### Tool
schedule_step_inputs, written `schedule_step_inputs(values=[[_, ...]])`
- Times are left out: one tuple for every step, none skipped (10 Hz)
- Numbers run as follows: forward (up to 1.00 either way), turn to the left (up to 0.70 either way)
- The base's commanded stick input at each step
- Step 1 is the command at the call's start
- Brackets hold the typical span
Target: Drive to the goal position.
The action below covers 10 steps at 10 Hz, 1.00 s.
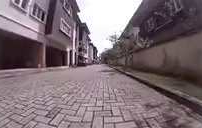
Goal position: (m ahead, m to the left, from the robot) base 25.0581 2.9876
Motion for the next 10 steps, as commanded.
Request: schedule_step_inputs(values=[[0.50, -0.50], [0.50, -0.50], [0.50, 0.00], [0.50, 0.00], [0.50, 0.00], [0.50, 0.00], [0.50, 0.00], [0.50, 0.00], [0.50, 0.00], [0.50, 0.00]])
